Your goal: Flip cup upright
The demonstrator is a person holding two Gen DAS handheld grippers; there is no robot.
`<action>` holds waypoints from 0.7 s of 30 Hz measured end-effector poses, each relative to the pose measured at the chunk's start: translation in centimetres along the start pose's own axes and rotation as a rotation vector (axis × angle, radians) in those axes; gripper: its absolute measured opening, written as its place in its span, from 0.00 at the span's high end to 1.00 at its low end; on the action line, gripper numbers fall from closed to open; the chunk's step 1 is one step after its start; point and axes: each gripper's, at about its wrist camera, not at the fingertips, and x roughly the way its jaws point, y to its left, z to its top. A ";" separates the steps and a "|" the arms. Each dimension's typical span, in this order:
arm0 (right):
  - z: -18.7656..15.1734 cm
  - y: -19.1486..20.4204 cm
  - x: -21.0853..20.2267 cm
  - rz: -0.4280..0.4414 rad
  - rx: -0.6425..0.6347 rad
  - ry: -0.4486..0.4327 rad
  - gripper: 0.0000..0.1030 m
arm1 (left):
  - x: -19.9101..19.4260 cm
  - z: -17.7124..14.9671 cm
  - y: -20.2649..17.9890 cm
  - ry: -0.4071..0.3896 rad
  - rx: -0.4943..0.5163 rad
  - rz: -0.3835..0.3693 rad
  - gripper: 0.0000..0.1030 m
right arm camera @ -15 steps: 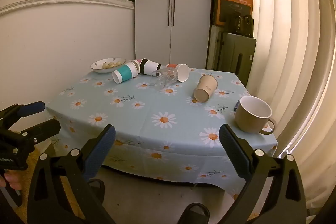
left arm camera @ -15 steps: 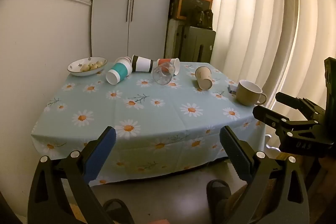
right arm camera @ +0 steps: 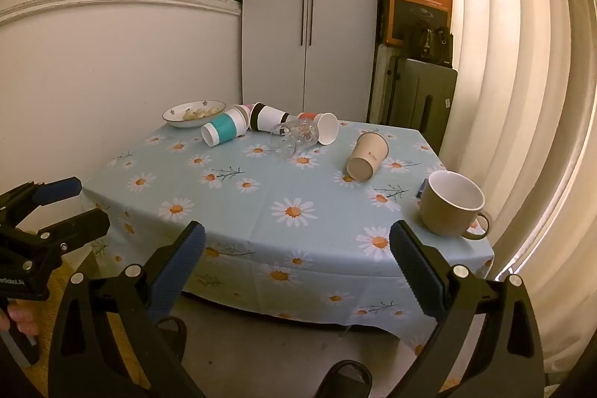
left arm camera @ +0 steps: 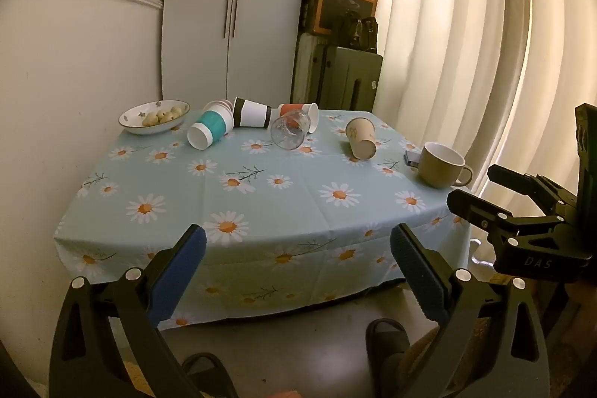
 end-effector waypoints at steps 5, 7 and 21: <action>-0.1 -0.1 -0.1 0.000 0.000 0.001 0.05 | 0.4 -0.3 0.3 0.000 -0.003 -0.006 0.06; -0.1 -0.1 0.0 -0.002 -0.002 0.003 0.05 | 0.1 0.0 -0.1 -0.001 -0.002 -0.007 0.06; -0.2 0.2 -0.1 -0.002 -0.004 0.006 0.05 | 0.1 -0.3 -0.8 0.001 -0.009 -0.007 0.06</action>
